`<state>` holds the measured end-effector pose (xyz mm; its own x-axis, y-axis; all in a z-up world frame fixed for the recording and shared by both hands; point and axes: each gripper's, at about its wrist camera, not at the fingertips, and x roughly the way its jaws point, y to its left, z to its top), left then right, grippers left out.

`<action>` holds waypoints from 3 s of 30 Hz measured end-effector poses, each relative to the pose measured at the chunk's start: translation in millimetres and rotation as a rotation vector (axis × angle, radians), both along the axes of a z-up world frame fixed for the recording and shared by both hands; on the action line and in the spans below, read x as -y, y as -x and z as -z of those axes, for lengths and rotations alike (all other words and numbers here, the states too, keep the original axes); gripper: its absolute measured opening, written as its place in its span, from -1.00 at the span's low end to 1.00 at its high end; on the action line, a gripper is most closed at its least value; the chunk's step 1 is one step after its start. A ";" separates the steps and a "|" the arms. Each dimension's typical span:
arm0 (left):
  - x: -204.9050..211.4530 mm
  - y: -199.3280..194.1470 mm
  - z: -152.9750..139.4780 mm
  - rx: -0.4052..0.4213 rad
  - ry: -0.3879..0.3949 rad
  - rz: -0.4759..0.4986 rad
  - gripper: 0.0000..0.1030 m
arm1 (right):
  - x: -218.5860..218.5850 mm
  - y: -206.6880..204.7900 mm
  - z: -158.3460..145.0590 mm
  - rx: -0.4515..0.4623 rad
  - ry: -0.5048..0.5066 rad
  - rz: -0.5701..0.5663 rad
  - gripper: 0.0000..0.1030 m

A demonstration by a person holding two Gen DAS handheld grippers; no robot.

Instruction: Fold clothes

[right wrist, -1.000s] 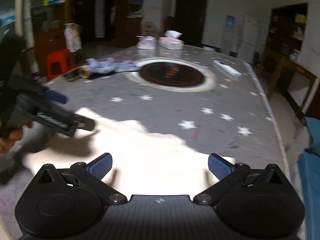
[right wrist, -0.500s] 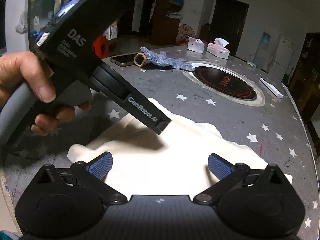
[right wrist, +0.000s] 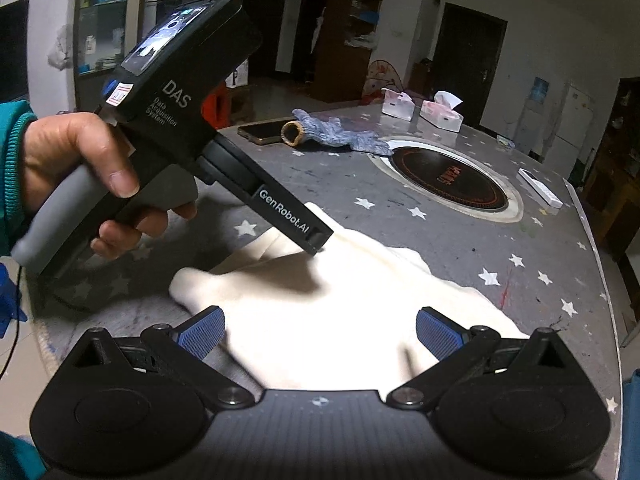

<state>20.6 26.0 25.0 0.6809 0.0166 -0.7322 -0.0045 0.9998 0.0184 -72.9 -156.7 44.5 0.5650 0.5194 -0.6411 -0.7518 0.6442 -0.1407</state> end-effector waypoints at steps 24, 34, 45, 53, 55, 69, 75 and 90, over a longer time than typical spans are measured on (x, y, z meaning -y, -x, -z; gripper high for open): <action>4.7 47.7 -6.8 -0.011 0.000 -0.014 1.00 | 7.6 32.6 -4.0 -0.008 0.003 -0.010 0.79; -5.0 62.3 -5.5 -0.009 0.024 -0.036 1.00 | -3.7 40.2 -1.4 -0.006 0.021 -0.043 0.72; -19.4 66.3 -2.3 -0.013 0.058 -0.065 1.00 | -25.6 46.0 1.2 0.031 0.074 -0.097 0.53; -33.4 67.3 -4.5 -0.002 0.114 -0.087 1.00 | -43.7 48.4 5.7 0.049 0.118 -0.145 0.24; -37.5 67.0 -4.0 -0.004 0.132 -0.093 1.00 | -47.3 48.0 7.3 0.050 0.125 -0.152 0.20; -54.0 59.4 -1.0 -0.033 0.315 -0.108 0.98 | -66.8 40.8 16.6 0.060 0.184 -0.199 -0.22; -59.6 55.5 1.4 -0.049 0.441 -0.131 0.99 | -62.4 29.1 13.6 0.030 0.151 -0.176 -0.57; -63.4 44.4 7.5 -0.074 0.670 -0.195 1.00 | -28.9 1.6 -13.9 -0.097 -0.053 -0.105 -0.75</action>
<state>-23.8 89.4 17.5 0.6594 -0.3377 -0.6717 -0.2074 0.7770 -0.5943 -74.6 -127.7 58.4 0.4428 0.6066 -0.6603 -0.8238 0.5659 -0.0325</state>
